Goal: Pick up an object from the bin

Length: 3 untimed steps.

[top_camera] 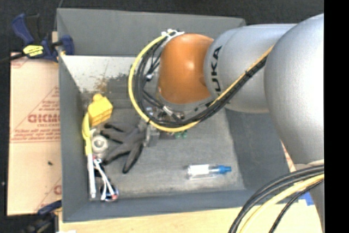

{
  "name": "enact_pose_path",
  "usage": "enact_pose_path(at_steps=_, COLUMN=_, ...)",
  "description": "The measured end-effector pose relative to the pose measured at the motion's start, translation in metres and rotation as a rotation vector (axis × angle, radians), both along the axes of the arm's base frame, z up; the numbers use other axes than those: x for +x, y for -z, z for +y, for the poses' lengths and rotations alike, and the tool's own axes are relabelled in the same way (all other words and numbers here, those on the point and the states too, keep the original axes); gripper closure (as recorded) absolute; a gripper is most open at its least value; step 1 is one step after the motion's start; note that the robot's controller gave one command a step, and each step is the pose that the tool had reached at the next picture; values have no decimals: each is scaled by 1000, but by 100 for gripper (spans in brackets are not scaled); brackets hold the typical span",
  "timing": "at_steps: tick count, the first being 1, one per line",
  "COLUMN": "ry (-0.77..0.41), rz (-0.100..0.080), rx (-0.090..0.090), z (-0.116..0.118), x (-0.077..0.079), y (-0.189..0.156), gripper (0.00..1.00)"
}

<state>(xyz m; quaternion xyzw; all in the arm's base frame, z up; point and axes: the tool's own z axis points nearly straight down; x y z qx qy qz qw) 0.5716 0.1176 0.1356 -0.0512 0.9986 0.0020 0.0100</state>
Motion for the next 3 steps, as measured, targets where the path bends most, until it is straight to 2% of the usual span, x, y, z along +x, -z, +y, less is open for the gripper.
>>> enact_pose_path(at_steps=1, ry=-4, rz=-11, rx=2, z=4, x=1, y=-45, gripper=100)
enact_pose_path(at_steps=2, ry=-64, rz=-5, rx=-1, z=36, x=12, y=-3, gripper=100)
enact_pose_path(at_steps=3, ry=-166, rz=-14, rx=-2, z=13, x=-20, y=9, gripper=100)
